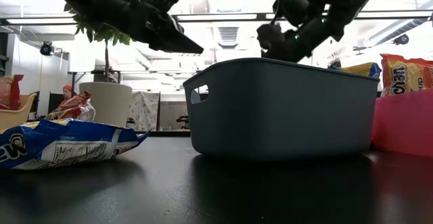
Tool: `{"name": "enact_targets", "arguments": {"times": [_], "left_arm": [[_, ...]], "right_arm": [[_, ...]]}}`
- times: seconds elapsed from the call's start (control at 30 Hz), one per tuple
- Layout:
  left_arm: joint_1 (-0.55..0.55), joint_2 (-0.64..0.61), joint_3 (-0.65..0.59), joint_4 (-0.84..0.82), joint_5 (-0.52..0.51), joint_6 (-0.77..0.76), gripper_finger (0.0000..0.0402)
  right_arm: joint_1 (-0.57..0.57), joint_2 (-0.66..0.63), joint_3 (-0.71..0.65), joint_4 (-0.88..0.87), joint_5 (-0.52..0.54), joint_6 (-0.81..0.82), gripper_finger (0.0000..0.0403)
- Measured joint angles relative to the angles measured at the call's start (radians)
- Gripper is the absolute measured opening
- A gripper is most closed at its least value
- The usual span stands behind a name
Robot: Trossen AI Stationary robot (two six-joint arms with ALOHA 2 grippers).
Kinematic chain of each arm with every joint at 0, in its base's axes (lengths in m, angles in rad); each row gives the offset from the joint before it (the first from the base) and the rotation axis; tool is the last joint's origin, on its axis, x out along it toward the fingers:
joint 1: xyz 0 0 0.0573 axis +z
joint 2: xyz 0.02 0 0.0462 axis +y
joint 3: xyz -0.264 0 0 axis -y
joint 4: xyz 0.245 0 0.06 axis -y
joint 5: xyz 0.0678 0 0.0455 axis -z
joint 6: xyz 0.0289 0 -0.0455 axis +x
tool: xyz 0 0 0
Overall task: Sort Maruchan noodles
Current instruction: Put the middle orange noodle pack into the red bin
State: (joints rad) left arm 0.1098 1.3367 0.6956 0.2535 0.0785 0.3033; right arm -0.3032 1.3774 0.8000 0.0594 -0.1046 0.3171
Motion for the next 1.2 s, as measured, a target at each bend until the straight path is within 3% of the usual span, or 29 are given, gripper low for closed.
{"name": "enact_targets", "arguments": {"times": [0.3,0.67,0.93,1.2], "left_arm": [[0.059,0.001,0.011,0.11,-0.044,0.004,0.0],[0.098,0.015,0.037,0.235,-0.034,0.095,0.0],[0.098,0.271,0.18,0.243,-0.034,0.099,0.0],[0.11,0.486,0.33,0.243,-0.034,0.104,0.0]], "right_arm": [[-0.093,-0.088,0.018,-0.211,0.006,-0.041,0.0009],[-0.11,-0.079,0.014,-0.194,0.295,-0.133,0.0009],[-0.11,-0.079,0.017,-0.153,0.315,-0.288,0.0009],[-0.127,-0.081,0.024,-0.184,0.299,-0.168,0.0009]]}}
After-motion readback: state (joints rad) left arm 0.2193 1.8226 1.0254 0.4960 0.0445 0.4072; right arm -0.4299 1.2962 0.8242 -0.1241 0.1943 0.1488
